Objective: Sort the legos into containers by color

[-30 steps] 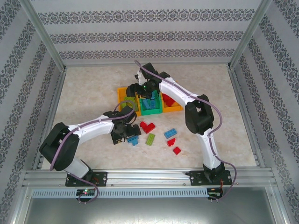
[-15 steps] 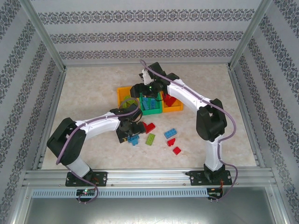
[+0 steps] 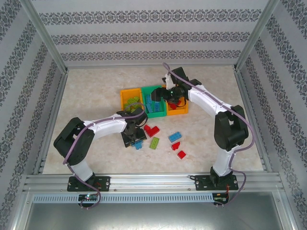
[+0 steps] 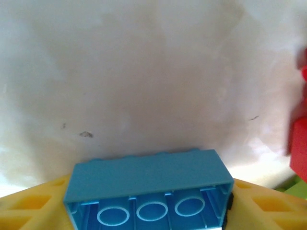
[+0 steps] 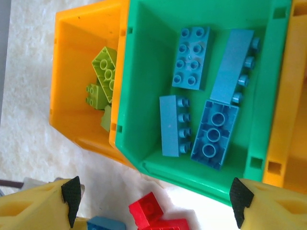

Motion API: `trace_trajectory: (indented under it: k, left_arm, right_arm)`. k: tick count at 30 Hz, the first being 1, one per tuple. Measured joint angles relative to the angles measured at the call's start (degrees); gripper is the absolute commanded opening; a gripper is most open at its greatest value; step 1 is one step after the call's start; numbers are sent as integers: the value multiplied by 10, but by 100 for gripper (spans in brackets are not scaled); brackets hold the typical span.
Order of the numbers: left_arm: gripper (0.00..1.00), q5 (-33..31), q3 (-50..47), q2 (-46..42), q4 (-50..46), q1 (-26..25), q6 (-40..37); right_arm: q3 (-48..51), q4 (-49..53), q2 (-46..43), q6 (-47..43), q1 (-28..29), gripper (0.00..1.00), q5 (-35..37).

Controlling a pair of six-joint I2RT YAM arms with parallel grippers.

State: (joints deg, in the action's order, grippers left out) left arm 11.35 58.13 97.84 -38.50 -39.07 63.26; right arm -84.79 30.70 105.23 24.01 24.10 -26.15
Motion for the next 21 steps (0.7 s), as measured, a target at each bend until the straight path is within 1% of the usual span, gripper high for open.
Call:
trace_trajectory:
  k: [4,7,11,14,16,18,21]
  left_arm:
    - [59,-5,0,0,0,-3,-2]
    - [57,-12,3,0,-3,-3,-5]
    - [57,-47,28,0,-31,-3,-23]
    - [57,-79,87,0,-64,-3,-50]
    - [57,-97,144,0,-80,0,-75]
    - [57,-104,203,1,-84,7,-101]
    - [57,-106,299,20,-87,31,-142]
  right_arm:
    - [31,-2,-40,-9,-6,85,4]
    - [59,-6,-75,-19,-17,85,14]
    - [112,-11,-124,-32,-42,85,28]
    - [167,-10,-163,-47,-54,85,49]
    - [210,-9,-190,-57,-55,85,66]
    - [250,-7,-212,-64,-52,85,82]
    - [305,-4,-237,-71,-45,85,104]
